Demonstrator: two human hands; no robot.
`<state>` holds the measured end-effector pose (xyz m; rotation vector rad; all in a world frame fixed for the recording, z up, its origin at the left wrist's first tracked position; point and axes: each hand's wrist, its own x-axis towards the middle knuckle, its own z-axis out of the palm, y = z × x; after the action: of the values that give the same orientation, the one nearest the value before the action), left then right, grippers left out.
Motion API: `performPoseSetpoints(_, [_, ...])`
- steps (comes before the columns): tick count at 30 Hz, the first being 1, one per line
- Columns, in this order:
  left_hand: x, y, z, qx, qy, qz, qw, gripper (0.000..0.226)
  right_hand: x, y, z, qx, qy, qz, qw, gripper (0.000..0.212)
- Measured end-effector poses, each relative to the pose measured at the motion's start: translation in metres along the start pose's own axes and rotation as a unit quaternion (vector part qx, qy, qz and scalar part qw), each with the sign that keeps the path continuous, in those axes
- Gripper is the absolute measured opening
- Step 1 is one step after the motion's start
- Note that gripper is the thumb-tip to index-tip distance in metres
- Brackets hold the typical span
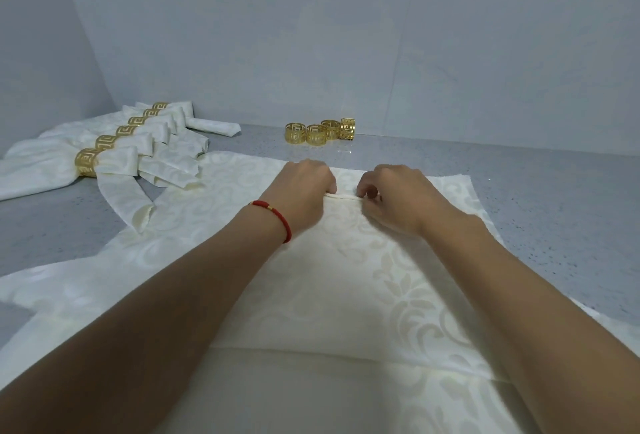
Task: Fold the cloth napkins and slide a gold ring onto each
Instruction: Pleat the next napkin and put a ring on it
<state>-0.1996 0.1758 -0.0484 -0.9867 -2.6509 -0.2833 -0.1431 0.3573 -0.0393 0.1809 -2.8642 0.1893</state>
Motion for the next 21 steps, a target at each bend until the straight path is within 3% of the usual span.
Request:
performPoseSetpoints(2, [-0.004, -0.001, 0.006, -0.063, 0.044, -0.037, 0.996, 0.032, -0.005, 0.004, 0.005, 0.108, 0.050, 0.048, 0.992, 0.019])
performPoseSetpoints(5, [-0.003, -0.003, 0.009, -0.069, 0.086, -0.060, 0.992, 0.025, -0.005, 0.007, 0.012, 0.122, 0.065, 0.084, 0.987, 0.015])
performPoseSetpoints(9, [-0.003, -0.002, 0.010, -0.015, 0.043, -0.030, 0.999, 0.036, -0.003, 0.006, 0.014, 0.090, 0.058, 0.121, 0.987, 0.007])
performPoseSetpoints(11, [-0.004, -0.001, 0.008, 0.024, 0.038, -0.030, 0.999, 0.027, -0.005, 0.005, 0.012, 0.129, 0.048, 0.142, 0.980, 0.005])
performPoseSetpoints(15, [-0.010, -0.005, 0.001, 0.024, 0.056, -0.010, 0.998, 0.008, -0.011, 0.001, 0.006, 0.139, 0.045, 0.112, 0.983, 0.008])
performPoseSetpoints(18, [-0.016, -0.003, -0.006, 0.040, 0.058, 0.020, 0.997, 0.023, -0.016, -0.001, -0.003, 0.083, 0.036, 0.054, 0.994, 0.020])
performPoseSetpoints(21, [-0.015, -0.001, -0.013, 0.077, 0.016, 0.042, 0.996, 0.035, -0.019, -0.002, -0.012, 0.001, -0.033, 0.006, 0.999, 0.023])
